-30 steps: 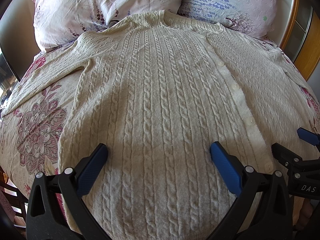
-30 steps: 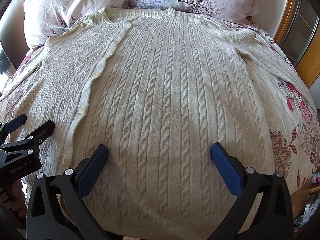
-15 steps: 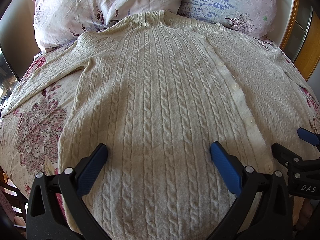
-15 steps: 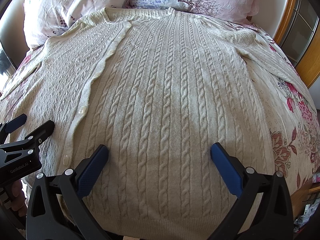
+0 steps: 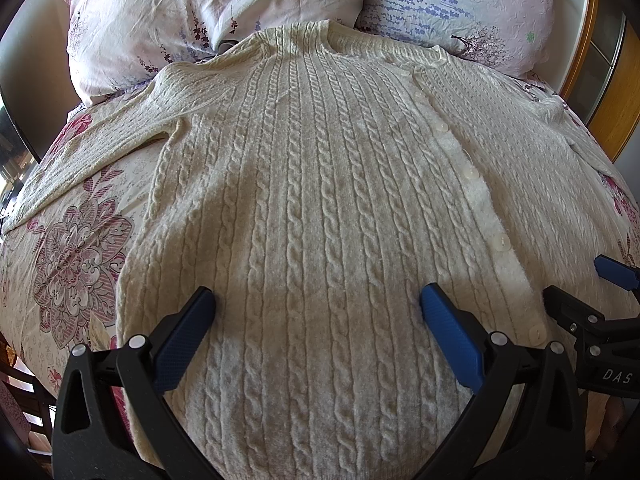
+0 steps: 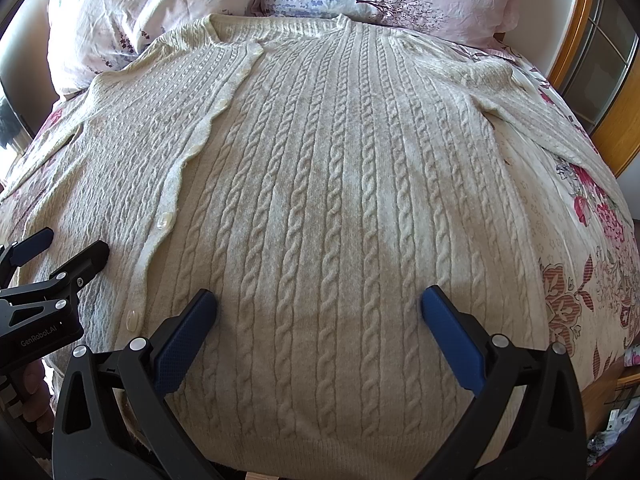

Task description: Fold small clothes

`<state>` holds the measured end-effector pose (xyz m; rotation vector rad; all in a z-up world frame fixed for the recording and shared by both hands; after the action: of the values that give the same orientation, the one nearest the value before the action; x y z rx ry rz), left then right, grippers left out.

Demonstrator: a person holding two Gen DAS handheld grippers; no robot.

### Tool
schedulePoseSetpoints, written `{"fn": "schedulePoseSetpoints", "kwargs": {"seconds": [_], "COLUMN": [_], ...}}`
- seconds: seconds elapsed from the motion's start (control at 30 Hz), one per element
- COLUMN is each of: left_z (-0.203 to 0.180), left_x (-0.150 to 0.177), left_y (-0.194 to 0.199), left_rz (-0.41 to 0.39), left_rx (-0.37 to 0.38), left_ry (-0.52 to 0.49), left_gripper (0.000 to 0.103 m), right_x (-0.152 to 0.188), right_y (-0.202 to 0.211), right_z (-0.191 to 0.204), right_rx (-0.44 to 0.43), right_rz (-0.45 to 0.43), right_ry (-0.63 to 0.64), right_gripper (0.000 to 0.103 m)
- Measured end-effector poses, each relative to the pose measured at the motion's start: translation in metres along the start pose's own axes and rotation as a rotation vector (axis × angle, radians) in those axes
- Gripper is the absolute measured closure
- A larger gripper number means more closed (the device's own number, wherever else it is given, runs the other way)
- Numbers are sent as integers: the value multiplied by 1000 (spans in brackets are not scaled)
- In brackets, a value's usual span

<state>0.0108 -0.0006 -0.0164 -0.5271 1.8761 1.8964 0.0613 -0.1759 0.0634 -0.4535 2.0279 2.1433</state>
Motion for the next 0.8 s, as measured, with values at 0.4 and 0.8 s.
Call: {"fn": "schedulePoseSetpoints", "kwargs": {"seconds": [0.4, 0.8], "left_z": [0, 4], "left_x": [0, -2], "left_y": [0, 1], "left_rz": [0, 8], "left_rx": [0, 4], "left_ry": [0, 1], "left_gripper": [2, 2], "right_x": [0, -1], "right_y": [0, 3], "right_z": [0, -5], "right_rx": [0, -67], "right_rz": [0, -19], "right_ry": [0, 51], "right_gripper": [1, 1]}}
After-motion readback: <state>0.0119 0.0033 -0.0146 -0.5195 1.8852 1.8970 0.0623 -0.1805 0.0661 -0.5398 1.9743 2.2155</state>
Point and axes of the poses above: each gripper's, at about its wrist camera, not at the fingertips, and y roughly against the way its jaws point, z to its left, x to its underside, the point moved 2 cm from there along -y, roughly the way its jaws point
